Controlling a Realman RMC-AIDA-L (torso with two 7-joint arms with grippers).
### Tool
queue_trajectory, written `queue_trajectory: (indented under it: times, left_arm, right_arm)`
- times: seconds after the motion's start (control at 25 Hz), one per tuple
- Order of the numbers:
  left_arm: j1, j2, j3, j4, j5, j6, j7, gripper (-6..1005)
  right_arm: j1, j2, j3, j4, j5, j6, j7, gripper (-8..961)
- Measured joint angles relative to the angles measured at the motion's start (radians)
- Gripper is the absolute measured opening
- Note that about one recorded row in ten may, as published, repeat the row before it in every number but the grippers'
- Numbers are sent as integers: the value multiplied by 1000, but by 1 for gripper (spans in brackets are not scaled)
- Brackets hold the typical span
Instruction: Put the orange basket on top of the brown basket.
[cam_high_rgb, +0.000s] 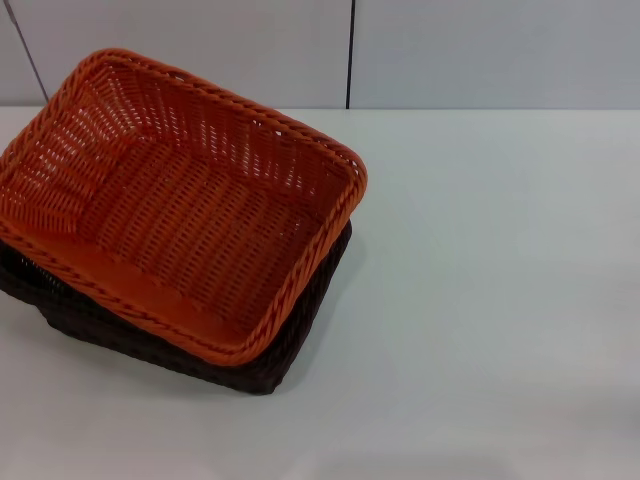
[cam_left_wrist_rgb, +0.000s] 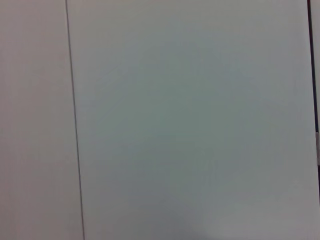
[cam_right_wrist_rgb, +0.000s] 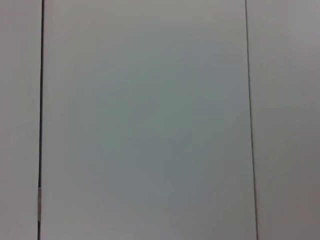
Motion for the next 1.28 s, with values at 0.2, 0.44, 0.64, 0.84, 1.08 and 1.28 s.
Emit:
queue_trajectory:
  times: [0.2,0.44,0.64,0.84,1.08,1.28]
  left_arm:
    - [0,-1,0,0,0,0,0,807]
    - [2,-1,0,0,0,0,0,807]
    - [2,-2,0,0,0,0,0,807]
    - [2,-1,-2,-5,-3,0,0,807]
    - [0,1,-7,-7,-4,0,0,807]
    - [0,0,-4,-2,-6,0,0,807]
  right_arm:
    - [-2,0,0,1,0,1,0,745]
    - [0,0,-10,2,0,1,-1,746]
    - [-1,0,-11,1,0,4,-1,746]
    - [0,0,-11,1,0,6,-1,746]
    - [-1,0,-21,0,0,7,-1,746]
    - [-3,0,-25,3,0,9,-1,746]
